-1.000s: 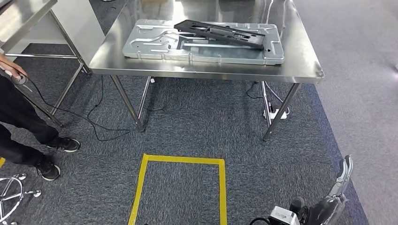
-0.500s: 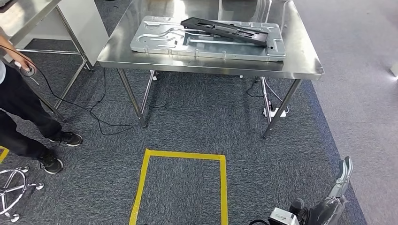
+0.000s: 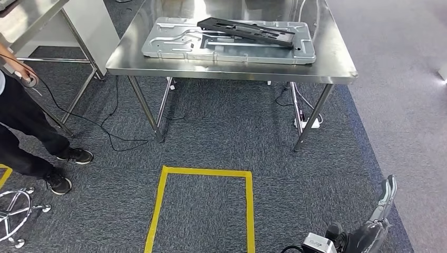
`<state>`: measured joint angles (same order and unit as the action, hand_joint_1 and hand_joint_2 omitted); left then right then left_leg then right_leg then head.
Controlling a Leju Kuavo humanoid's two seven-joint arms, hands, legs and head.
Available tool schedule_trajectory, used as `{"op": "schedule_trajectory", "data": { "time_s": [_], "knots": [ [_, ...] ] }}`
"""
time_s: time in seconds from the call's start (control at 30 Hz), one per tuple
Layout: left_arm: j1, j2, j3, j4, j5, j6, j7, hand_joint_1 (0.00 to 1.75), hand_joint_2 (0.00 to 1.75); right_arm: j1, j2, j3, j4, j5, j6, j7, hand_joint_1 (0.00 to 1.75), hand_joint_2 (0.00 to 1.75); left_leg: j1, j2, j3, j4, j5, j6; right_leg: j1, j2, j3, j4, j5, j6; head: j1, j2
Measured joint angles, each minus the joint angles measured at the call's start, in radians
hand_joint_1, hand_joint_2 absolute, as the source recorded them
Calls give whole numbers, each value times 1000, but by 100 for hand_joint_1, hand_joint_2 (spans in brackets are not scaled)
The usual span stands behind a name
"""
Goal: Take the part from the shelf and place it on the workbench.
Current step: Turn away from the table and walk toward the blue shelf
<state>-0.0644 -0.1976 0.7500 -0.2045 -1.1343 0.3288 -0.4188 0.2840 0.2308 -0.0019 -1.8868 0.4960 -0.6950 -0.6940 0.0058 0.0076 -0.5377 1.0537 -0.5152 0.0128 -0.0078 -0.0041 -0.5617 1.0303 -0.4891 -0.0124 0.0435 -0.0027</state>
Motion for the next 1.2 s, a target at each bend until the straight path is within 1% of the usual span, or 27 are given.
{"op": "schedule_trajectory", "data": {
  "time_s": [0.03,0.1,0.13,0.17,0.2,0.23,0.3,0.33,0.37,0.4,0.47,0.5,0.53,0.63,0.67,0.7,0.73,0.8,0.83,0.87,0.9,1.0,1.03,1.07,1.13,1.17,1.2],
  "knots": [
    [0,0,0,0,-1,0,1,0,0,0,0,0,0,0,0,0,0,0,-2,-1,9,-25,4,4,1,0,-3,1,2,6,0,0],
    [1,0,0,0,-3,1,5,0,0,0,0,0,0,-1,0,0,0,0,-3,-2,8,-34,7,13,3,1,-8,1,10,19,1,0],
    [2,0,0,0,-3,2,7,0,0,0,0,0,0,-1,0,0,0,0,-2,-1,6,-39,13,20,2,1,-10,3,8,24,1,0],
    [2,0,0,0,-4,2,9,0,0,1,0,0,0,-1,0,0,0,0,0,0,5,-43,19,28,2,2,-16,15,-5,29,1,0],
    [1,-1,0,0,-4,2,11,0,0,1,0,0,0,-1,0,0,0,0,2,1,2,-48,26,35,2,3,-28,44,-30,32,1,0],
    [1,-1,0,0,-4,2,11,0,0,1,0,0,0,-1,0,0,0,0,2,3,-2,-50,30,41,0,3,-49,93,-66,35,1,0],
    [0,-1,0,0,-4,2,12,0,0,2,0,0,0,-3,0,0,0,0,-1,4,-14,-47,36,47,-2,4,-97,217,-133,40,1,0],
    [1,-2,0,0,-4,2,12,0,0,2,0,0,0,-4,0,0,0,0,-2,5,-20,-44,38,47,-3,4,-110,257,-147,42,1,0],
    [1,-2,0,0,-4,2,13,0,0,2,-1,0,0,-6,0,0,0,0,-3,5,-26,-41,40,47,-4,3,-104,260,-140,42,1,0],
    [1,-2,0,0,-4,2,13,0,0,2,-1,0,0,-8,0,0,0,0,-3,4,-30,-37,42,46,-5,3,-79,226,-117,41,1,0],
    [0,-2,0,0,-3,2,13,0,0,1,-1,0,0,-11,0,0,0,0,-5,3,-37,-30,44,42,-4,3,2,92,-63,36,1,0],
    [0,-2,0,0,-3,2,13,0,0,1,-1,0,0,-12,0,0,0,0,-7,3,-39,-27,46,38,-2,4,30,38,-47,32,1,0],
    [0,-2,0,0,-3,3,13,0,0,0,-1,0,0,-12,0,0,0,0,-9,3,-42,-25,49,33,0,4,46,4,-40,28,1,0],
    [0,-2,1,0,-3,3,13,0,0,1,-1,0,0,-15,0,0,0,0,-8,2,-49,-24,56,15,1,5,39,-10,-29,13,1,0],
    [0,-2,1,0,-3,3,13,0,0,1,-1,0,0,-15,0,0,0,0,-6,1,-54,-15,45,9,-1,3,36,-13,-22,5,0,0],
    [0,-2,1,0,-3,3,13,0,0,1,-1,0,0,-15,0,0,0,0,-5,0,-65,9,22,3,-3,2,31,-17,-14,-2,0,0],
    [0,-2,1,0,-3,3,13,0,0,1,-1,0,0,-15,0,0,0,0,-3,-1,-82,53,-15,-1,-4,0,24,-18,-7,-7,-1,0],
    [1,-2,1,0,-3,3,13,0,0,1,-1,0,0,-15,0,0,0,0,-1,-2,-124,176,-93,-9,-3,-2,5,-15,4,-12,-2,0],
    [1,-2,1,0,-3,3,13,0,0,1,-1,0,0,-15,0,0,0,0,0,-1,-135,223,-114,-12,-2,-3,-5,-13,10,-12,-2,0],
    [1,-2,1,0,-3,3,13,0,0,1,-1,0,0,-15,0,0,0,0,0,-1,-130,239,-118,-13,-2,-3,-15,-9,14,-11,-2,0],
    [1,-2,1,0,-3,3,13,0,0,1,-1,0,0,-15,0,0,0,0,0,-1,-104,214,-104,-13,-2,-3,-24,-5,18,-9,-2,0],
    [-2,-2,1,0,-3,3,13,0,0,1,-1,0,0,-15,0,0,0,0,-1,-2,24,15,-41,-4,0,-2,-40,6,28,1,-2,0],
    [-3,-2,1,0,-3,3,13,0,0,1,-1,0,0,-16,0,0,0,0,-3,-2,47,-28,-33,1,1,-2,-43,8,32,6,-2,0],
    [-4,-2,1,0,-3,3,13,0,0,1,-1,0,0,-17,0,0,0,0,-6,-3,55,-48,-31,7,2,-3,-45,9,36,12,-1,0],
    [-3,-1,2,0,-3,3,13,0,0,1,-1,0,0,-21,0,0,0,0,-7,-3,50,-52,-21,19,1,-3,-47,7,44,24,-1,0],
    [-2,-1,2,0,-3,3,13,0,0,1,-2,0,0,-23,0,0,0,0,-6,-1,48,-56,-14,25,0,-2,-51,12,40,29,-1,0],
    [-2,-1,2,0,-3,3,13,0,0,2,-2,0,0,-24,0,1,0,0,-4,1,44,-60,-6,33,-1,-1,-60,31,23,34,-1,0]
  ]
}}
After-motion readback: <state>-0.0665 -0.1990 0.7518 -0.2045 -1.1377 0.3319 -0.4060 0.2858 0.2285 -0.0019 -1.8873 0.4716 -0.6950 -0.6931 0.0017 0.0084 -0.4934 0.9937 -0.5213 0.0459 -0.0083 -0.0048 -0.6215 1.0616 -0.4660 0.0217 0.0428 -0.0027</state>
